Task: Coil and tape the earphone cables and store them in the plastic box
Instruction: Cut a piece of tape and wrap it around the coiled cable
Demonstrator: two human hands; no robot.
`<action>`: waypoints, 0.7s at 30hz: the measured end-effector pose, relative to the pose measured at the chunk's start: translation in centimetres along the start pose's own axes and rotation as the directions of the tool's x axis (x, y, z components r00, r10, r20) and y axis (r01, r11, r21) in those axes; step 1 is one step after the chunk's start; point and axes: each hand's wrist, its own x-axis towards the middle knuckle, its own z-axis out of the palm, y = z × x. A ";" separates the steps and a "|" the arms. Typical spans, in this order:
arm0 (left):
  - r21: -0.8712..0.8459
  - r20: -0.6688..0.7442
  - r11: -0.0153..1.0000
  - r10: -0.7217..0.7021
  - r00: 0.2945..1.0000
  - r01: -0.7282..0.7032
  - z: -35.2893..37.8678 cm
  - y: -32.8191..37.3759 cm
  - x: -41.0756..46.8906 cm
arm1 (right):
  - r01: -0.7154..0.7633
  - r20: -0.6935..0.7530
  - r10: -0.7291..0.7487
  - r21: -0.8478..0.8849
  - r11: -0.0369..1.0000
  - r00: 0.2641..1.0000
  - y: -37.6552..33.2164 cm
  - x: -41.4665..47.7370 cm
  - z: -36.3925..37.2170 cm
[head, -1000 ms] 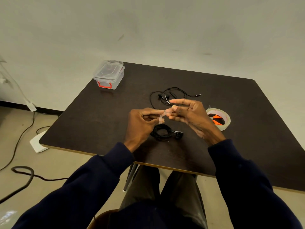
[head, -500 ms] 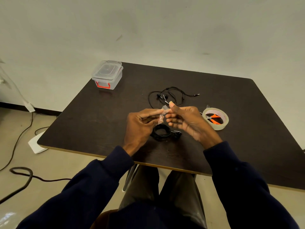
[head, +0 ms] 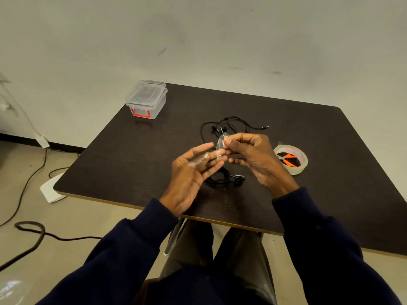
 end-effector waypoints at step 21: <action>-0.286 0.151 0.867 -0.378 0.913 0.407 1.5 0.5 1.5 | 0.000 0.030 0.001 -0.028 1.000 1.000 -0.7 0.8 -0.2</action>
